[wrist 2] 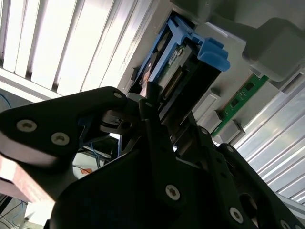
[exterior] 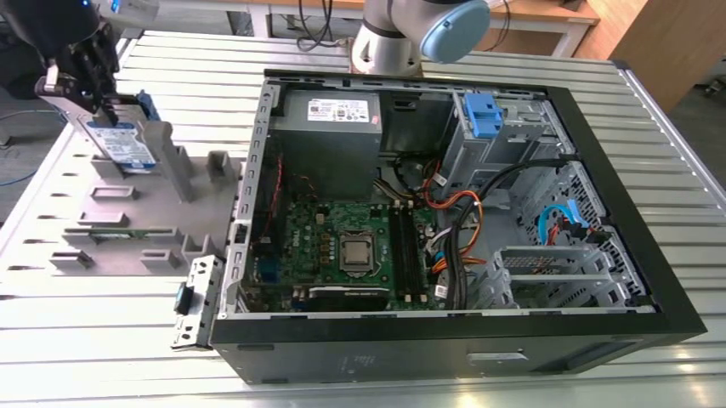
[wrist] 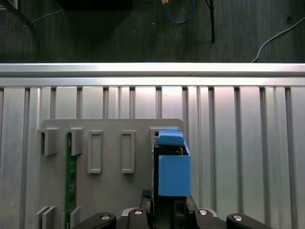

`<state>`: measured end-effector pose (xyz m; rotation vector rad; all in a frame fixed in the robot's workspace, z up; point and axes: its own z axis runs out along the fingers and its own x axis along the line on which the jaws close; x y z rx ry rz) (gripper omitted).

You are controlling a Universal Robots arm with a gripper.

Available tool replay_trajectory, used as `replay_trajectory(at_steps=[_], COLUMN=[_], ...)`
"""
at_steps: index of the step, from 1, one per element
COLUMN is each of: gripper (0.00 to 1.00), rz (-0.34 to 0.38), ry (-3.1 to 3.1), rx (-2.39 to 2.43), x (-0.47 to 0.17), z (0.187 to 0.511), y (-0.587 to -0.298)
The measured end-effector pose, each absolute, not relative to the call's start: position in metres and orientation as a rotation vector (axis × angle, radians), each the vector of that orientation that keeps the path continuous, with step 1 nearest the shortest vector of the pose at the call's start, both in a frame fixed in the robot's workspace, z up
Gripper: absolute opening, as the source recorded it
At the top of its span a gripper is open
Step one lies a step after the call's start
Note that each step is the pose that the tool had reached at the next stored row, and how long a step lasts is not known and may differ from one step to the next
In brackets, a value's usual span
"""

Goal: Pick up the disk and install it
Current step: 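Pick up the disk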

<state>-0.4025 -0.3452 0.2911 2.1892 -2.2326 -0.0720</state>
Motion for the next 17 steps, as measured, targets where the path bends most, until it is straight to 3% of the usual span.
replay_trajectory(at_steps=[17], gripper=[0.35], rz=[-0.061], ry=[-2.228], rx=[2.185], x=[-0.4025], z=[0.2907], y=[-0.3456])
